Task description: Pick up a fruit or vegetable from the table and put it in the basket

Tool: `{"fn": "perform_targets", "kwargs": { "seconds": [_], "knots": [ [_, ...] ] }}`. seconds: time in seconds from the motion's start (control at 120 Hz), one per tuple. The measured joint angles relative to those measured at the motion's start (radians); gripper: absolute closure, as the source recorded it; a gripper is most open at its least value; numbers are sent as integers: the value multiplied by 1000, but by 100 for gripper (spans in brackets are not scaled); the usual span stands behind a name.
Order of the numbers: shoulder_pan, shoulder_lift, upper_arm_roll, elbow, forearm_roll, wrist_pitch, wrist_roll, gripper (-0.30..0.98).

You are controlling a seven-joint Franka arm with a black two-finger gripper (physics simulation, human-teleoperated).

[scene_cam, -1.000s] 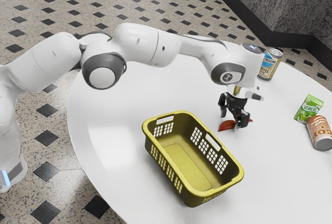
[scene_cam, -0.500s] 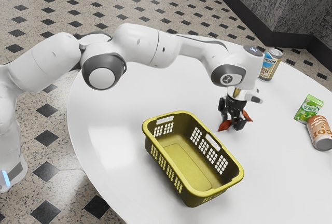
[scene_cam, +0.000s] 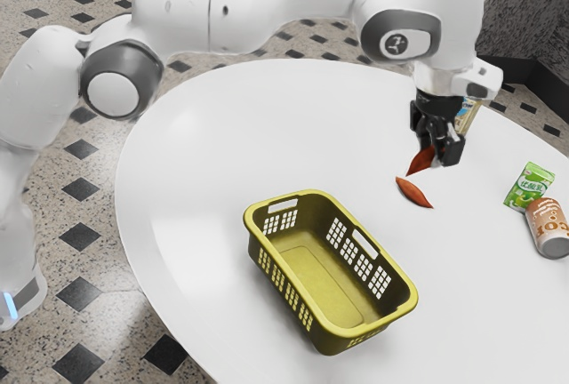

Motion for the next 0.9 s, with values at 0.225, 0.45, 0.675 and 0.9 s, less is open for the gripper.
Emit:
{"fn": "perform_targets", "kwargs": {
  "seconds": [0.225,0.45,0.675,0.9],
  "knots": [
    [-226,-37,9,-38,26,-101,-39,52],
    [-258,-234,59,-357,64,-100,-95,53],
    [-288,-457,63,-637,135,-59,-164,54],
    [-334,-532,66,-742,183,-43,-236,54]
  ]
}}
